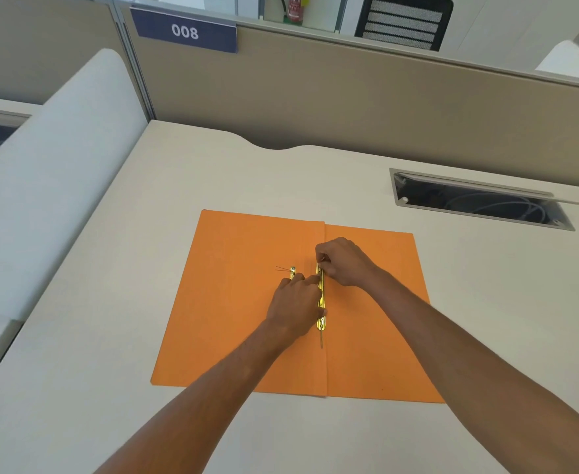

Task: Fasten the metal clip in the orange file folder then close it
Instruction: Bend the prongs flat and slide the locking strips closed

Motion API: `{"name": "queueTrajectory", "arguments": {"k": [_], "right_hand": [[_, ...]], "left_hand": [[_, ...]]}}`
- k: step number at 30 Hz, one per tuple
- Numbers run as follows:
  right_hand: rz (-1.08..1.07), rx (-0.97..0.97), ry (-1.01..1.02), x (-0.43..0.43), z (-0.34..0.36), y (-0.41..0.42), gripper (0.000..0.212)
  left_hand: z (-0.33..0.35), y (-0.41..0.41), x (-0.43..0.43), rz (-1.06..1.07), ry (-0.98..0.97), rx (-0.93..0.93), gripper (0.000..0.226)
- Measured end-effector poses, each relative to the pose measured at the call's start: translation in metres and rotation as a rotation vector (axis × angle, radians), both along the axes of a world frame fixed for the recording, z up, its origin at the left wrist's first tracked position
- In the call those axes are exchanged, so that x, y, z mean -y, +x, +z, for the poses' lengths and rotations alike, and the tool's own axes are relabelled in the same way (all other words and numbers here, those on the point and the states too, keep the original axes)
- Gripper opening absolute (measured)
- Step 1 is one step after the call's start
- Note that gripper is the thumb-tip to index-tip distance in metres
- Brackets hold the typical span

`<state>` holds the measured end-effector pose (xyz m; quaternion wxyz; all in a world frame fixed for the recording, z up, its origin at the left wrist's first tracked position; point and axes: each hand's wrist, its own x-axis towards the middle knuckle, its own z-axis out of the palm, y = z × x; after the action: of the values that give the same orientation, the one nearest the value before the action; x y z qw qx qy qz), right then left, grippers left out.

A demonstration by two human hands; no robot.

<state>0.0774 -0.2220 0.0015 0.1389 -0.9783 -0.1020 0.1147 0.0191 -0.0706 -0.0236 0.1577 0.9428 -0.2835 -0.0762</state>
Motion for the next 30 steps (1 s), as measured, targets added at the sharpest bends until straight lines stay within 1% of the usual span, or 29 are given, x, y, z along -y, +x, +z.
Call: {"name": "queueTrajectory", "arguments": {"k": [4, 8, 11, 16, 18, 21, 23, 24, 26, 28, 30], "right_hand": [[-0.068, -0.072, 0.024, -0.002, 0.001, 0.01, 0.007], [-0.246, -0.258, 0.228, -0.002, 0.007, 0.022, 0.01], [-0.381, -0.358, 0.357, 0.001, 0.011, 0.023, 0.005], [-0.607, -0.396, 0.495, 0.0, 0.006, 0.021, 0.007], [-0.703, -0.429, 0.548, 0.0, 0.004, 0.021, 0.005], [-0.795, -0.465, 0.623, 0.0, 0.002, 0.018, 0.006], [-0.805, -0.424, 0.671, 0.001, 0.001, 0.012, 0.007], [-0.803, -0.372, 0.705, 0.003, 0.0, 0.008, 0.008], [-0.778, -0.179, 0.72, 0.01, -0.003, -0.007, 0.008], [-0.689, 0.067, 0.58, 0.022, -0.006, -0.032, 0.012], [-0.603, 0.224, 0.42, 0.037, -0.014, -0.066, 0.018]], "left_hand": [[0.0, 0.001, 0.0, -0.005, 0.007, -0.001, 0.036], [0.0, 0.0, 0.0, -0.016, 0.016, 0.011, 0.035], [0.0, 0.0, -0.001, -0.015, 0.012, 0.01, 0.035], [-0.002, 0.0, -0.001, -0.004, -0.002, 0.002, 0.033], [-0.003, 0.0, -0.001, 0.01, -0.011, -0.009, 0.032], [-0.003, 0.0, 0.0, 0.014, -0.012, -0.02, 0.031], [-0.003, 0.001, 0.0, 0.023, -0.018, -0.026, 0.029], [-0.003, 0.001, 0.0, 0.024, -0.015, -0.029, 0.028], [-0.003, 0.001, 0.0, 0.019, -0.006, -0.03, 0.029], [-0.004, 0.001, 0.0, 0.028, -0.019, -0.043, 0.03], [-0.004, 0.001, -0.001, 0.039, -0.037, -0.064, 0.031]]}}
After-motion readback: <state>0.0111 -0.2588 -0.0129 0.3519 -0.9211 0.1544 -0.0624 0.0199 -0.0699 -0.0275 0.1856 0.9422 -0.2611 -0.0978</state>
